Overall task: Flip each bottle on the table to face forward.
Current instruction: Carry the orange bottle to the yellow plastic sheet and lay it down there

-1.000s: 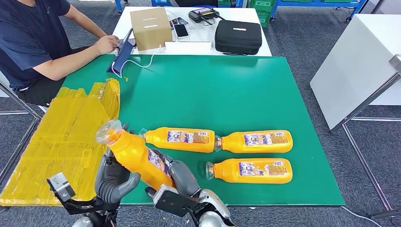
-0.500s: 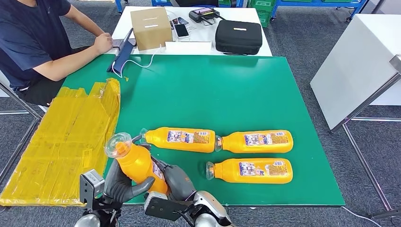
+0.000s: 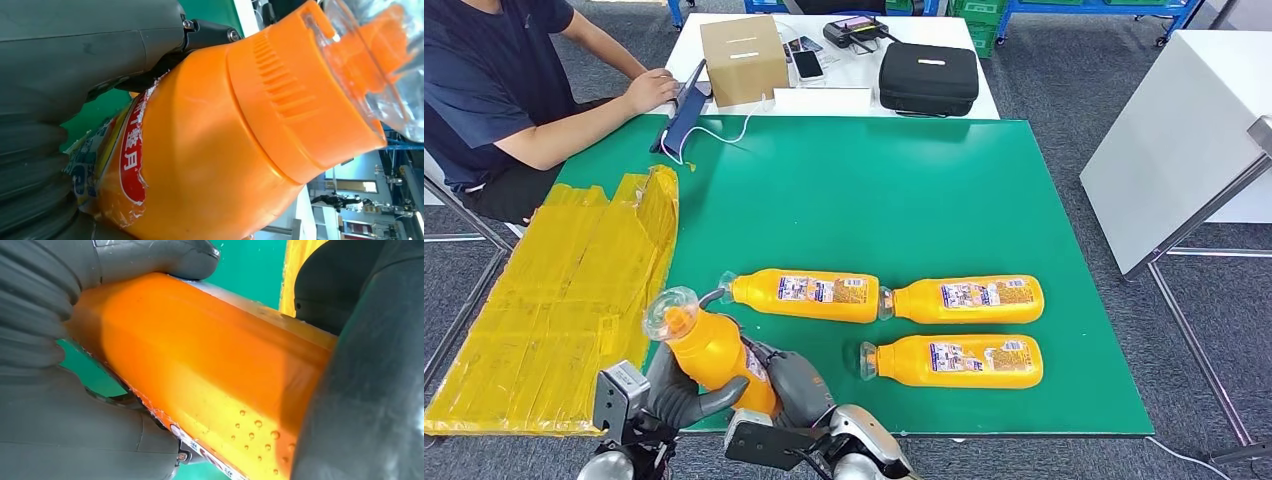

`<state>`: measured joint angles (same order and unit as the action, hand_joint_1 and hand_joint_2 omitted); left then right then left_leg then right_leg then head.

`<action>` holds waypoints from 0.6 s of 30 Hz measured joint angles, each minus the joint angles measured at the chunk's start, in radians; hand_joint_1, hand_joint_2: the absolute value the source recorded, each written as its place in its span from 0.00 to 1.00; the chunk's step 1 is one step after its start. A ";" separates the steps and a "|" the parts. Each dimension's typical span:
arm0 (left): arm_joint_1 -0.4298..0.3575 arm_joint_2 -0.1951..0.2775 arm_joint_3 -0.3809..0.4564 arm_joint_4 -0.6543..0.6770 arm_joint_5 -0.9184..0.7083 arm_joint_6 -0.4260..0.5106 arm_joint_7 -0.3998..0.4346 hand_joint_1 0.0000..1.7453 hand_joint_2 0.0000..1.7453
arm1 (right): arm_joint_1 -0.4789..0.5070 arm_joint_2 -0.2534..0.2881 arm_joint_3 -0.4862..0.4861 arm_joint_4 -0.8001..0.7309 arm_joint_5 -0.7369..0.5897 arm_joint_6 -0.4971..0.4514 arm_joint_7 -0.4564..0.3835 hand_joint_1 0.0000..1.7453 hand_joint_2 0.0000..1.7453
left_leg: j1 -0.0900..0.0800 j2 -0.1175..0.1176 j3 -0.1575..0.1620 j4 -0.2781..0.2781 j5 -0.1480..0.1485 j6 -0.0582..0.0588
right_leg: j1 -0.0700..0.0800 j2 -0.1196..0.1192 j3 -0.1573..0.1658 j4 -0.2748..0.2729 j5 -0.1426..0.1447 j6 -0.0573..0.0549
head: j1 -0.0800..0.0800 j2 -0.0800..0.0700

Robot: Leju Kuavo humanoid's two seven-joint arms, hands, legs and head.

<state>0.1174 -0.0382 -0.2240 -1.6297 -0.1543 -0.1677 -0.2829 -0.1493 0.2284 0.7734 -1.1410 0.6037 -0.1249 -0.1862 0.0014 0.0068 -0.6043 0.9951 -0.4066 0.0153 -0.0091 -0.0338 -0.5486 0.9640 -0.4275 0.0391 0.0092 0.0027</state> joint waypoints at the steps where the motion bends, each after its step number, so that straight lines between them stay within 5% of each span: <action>1: 0.000 0.000 0.002 0.000 -0.003 0.003 -0.001 1.00 1.00 | -0.002 0.000 0.001 0.000 0.005 -0.005 0.005 0.37 1.00 | 0.000 0.000 0.000 0.000 0.000 0.000 | 0.000 0.000 0.000 0.000 0.000 0.000 | 0.000 0.000; 2: 0.000 0.001 0.003 0.000 -0.012 0.013 -0.003 1.00 1.00 | -0.003 0.000 0.001 0.000 0.012 -0.010 0.014 0.12 0.75 | 0.000 0.000 0.000 0.000 0.000 0.000 | 0.000 0.000 0.000 0.000 0.000 0.000 | 0.000 0.000; 3: 0.000 0.001 0.005 -0.001 -0.031 0.030 -0.005 1.00 1.00 | -0.005 0.001 0.002 0.000 0.023 -0.018 0.028 0.00 0.50 | 0.000 0.000 0.000 0.000 0.000 0.000 | 0.000 0.000 0.000 0.000 0.000 0.000 | 0.000 0.000; 5: -0.002 0.000 0.013 -0.004 -0.117 0.099 -0.006 1.00 1.00 | -0.010 0.000 0.001 -0.002 0.056 -0.038 0.071 0.00 0.00 | 0.000 0.000 0.000 0.000 0.000 0.000 | 0.000 0.000 -0.001 0.000 0.000 0.000 | 0.000 0.000; 15: -0.137 -0.005 0.196 0.041 -0.869 0.672 0.049 1.00 1.00 | -0.069 -0.087 -0.155 -0.119 0.079 -0.002 0.143 0.00 0.00 | 0.000 0.001 -0.002 0.000 0.005 0.000 | 0.001 0.000 -0.003 0.000 0.006 -0.001 | 0.000 0.000; 18: -0.147 -0.005 0.227 0.066 -0.969 0.753 0.059 1.00 1.00 | -0.079 -0.107 -0.189 -0.146 0.074 0.013 0.143 0.00 0.00 | 0.000 0.001 -0.003 0.000 0.005 0.000 | 0.000 0.000 -0.004 0.000 0.006 -0.002 | 0.000 0.000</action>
<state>-0.0294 -0.0436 0.0028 -1.5633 -1.1237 0.5857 -0.2235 -0.2280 0.1209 0.5847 -1.2871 0.6778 -0.1123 -0.0435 0.0015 0.0081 -0.6070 0.9955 -0.4017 0.0153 -0.0086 -0.0335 -0.5529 0.9642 -0.4211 0.0370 0.0091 0.0027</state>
